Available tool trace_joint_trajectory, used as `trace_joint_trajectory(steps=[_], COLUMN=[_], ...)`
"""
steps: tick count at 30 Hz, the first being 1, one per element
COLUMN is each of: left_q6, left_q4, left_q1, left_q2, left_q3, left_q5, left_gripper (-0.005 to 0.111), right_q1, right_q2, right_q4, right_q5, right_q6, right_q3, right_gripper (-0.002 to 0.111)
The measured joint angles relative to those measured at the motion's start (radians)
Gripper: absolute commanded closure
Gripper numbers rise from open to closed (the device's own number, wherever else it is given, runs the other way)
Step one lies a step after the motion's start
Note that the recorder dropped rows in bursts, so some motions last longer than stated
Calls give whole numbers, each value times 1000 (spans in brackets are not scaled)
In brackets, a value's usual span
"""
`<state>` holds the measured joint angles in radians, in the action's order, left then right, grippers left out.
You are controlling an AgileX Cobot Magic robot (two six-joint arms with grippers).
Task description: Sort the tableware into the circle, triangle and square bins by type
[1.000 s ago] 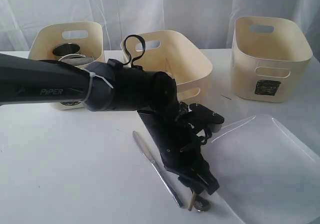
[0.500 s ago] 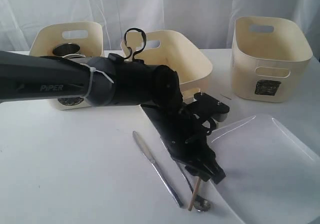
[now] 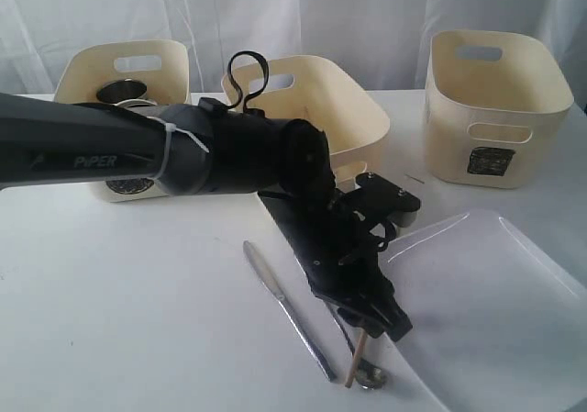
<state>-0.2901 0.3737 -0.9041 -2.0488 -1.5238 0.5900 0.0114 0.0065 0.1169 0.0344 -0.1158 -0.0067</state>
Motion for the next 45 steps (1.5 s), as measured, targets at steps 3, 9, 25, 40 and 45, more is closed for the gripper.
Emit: trace_joint_trajectory(steps=[3, 9, 25, 40, 45], left_q6=[0, 0, 0, -18, -20], left_q4=[0, 0, 0, 0, 0], left_q1=[0, 0, 0, 0, 0], left_q2=[-2, -18, -18, -18, -18], left_q3=[0, 0, 0, 0, 0], left_q5=[0, -11, 55, 9, -3], left_gripper=[61, 61, 61, 61, 61], right_q1=[0, 0, 0, 0, 0], right_q2=[0, 0, 0, 0, 0], right_q4=[0, 0, 0, 0, 0], right_q5=[0, 0, 0, 0, 0], right_q6=[-23, -33, -37, -39, -39], right_q3=[0, 0, 0, 0, 0], right_gripper=[108, 108, 108, 108, 108])
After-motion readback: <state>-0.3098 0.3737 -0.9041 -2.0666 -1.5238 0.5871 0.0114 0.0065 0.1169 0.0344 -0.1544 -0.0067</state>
